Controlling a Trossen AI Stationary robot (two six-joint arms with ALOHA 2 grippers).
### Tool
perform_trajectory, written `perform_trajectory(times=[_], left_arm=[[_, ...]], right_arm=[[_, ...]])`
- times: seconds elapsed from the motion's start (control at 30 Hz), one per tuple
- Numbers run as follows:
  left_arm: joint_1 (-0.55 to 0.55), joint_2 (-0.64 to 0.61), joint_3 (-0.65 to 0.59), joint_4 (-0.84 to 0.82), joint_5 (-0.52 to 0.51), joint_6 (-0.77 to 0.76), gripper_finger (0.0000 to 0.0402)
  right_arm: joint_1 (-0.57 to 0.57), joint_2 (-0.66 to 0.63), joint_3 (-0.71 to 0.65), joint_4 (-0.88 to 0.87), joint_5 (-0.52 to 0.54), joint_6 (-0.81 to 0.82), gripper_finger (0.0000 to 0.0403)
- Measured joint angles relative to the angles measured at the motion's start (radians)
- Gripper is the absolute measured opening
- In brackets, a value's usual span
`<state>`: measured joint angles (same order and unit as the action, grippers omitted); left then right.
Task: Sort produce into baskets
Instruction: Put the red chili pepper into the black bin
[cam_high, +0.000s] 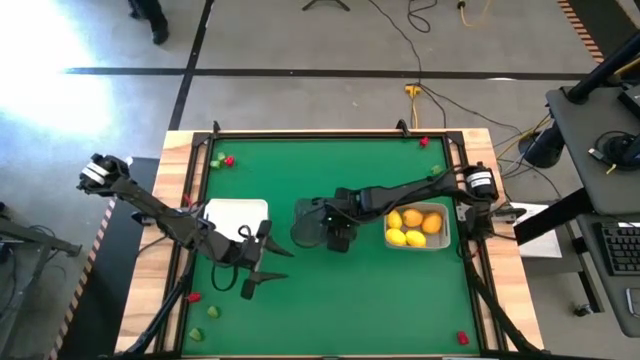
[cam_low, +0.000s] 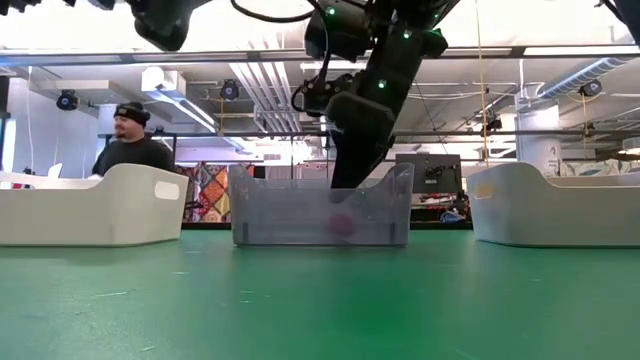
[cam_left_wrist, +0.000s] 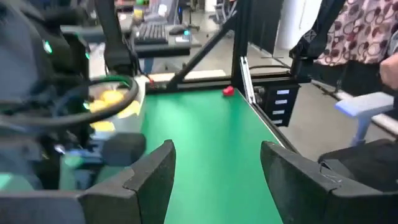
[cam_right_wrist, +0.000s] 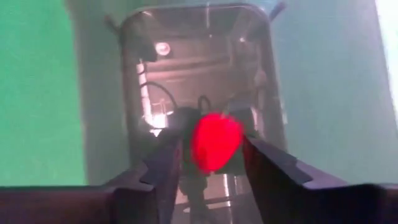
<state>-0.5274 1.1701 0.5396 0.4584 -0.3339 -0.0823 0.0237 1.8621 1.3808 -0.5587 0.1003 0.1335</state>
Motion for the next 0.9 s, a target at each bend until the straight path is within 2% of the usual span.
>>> perform_trajectory(times=[0.1,0.23,0.33,0.43,0.53,0.7,0.8,0.9], left_arm=[[0.0,-0.005,0.0,0.024,-0.04,0.09,0.0219],[0.0,-0.021,0.0,0.027,-0.154,0.134,0.0219],[0.004,-0.02,0.0,0.038,-0.263,0.171,0.0219],[0.025,0.001,0.0,0.067,-0.297,0.257,0.0219],[0.064,0.041,0.0,0.17,-0.286,0.404,0.0219],[0.158,0.141,0.0,0.497,-0.209,0.687,0.0219],[0.233,0.215,0.003,0.732,-0.128,0.768,0.0219],[0.311,0.286,0.012,0.843,-0.037,0.78,0.0219]], right_arm=[[0.002,-0.001,0.0,-0.005,-0.029,-0.021,0.0195],[0.003,-0.008,0.022,-0.044,-0.032,-0.039,0.0226],[0.036,-0.047,0.059,-0.113,-0.022,-0.001,0.0237],[0.118,-0.095,0.07,-0.159,-0.034,0.069,0.0238],[0.222,-0.12,0.068,-0.227,-0.033,0.188,0.0234],[0.423,-0.128,0.065,-0.275,0.034,0.549,0.0227],[0.542,-0.106,0.063,-0.285,-0.003,0.787,0.0228],[0.637,-0.099,0.064,-0.311,-0.077,1.026,0.0236]])
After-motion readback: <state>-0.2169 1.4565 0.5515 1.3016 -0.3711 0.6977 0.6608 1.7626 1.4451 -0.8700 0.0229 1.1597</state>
